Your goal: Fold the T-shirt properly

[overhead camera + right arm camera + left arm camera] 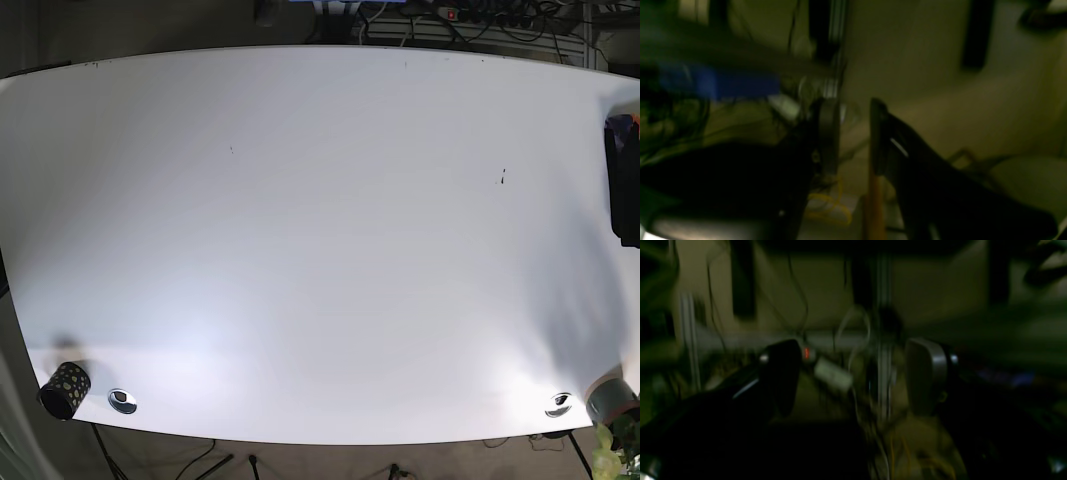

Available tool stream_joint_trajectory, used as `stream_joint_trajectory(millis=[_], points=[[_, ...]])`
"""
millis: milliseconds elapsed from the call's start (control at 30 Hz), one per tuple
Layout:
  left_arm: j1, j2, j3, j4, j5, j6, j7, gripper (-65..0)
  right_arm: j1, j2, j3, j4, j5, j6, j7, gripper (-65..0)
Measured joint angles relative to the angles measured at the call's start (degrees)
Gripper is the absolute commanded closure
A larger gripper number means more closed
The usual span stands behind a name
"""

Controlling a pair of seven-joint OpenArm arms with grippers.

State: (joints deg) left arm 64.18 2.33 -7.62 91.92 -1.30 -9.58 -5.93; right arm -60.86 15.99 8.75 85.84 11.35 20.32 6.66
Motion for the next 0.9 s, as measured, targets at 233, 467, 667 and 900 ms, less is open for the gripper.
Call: stream_joint_trajectory(millis=[233,467,667,900], points=[[-8.7,-0.2,1.8,-11.1,0.0,-0.3,-1.4,-44.6,8.3,0.0,-5.1,-11.7,0.3,-0.15,1.2,-14.6],[-17.9,-0.5,1.7,-27.9,0.9,0.1,-1.0,-44.3,16.7,-0.1,-8.8,-24.5,-0.3,-0.15,1.4,-14.6],[-26.9,-0.9,1.6,-42.5,5.1,1.8,-1.2,-44.2,24.5,-0.1,-12.0,-35.6,-0.1,-0.42,1.3,-14.6],[-34.8,-1.1,1.7,-56.7,5.4,5.9,-1.2,-44.2,30.6,-0.3,-15.9,-44.1,0.0,-0.61,1.5,-14.6]])
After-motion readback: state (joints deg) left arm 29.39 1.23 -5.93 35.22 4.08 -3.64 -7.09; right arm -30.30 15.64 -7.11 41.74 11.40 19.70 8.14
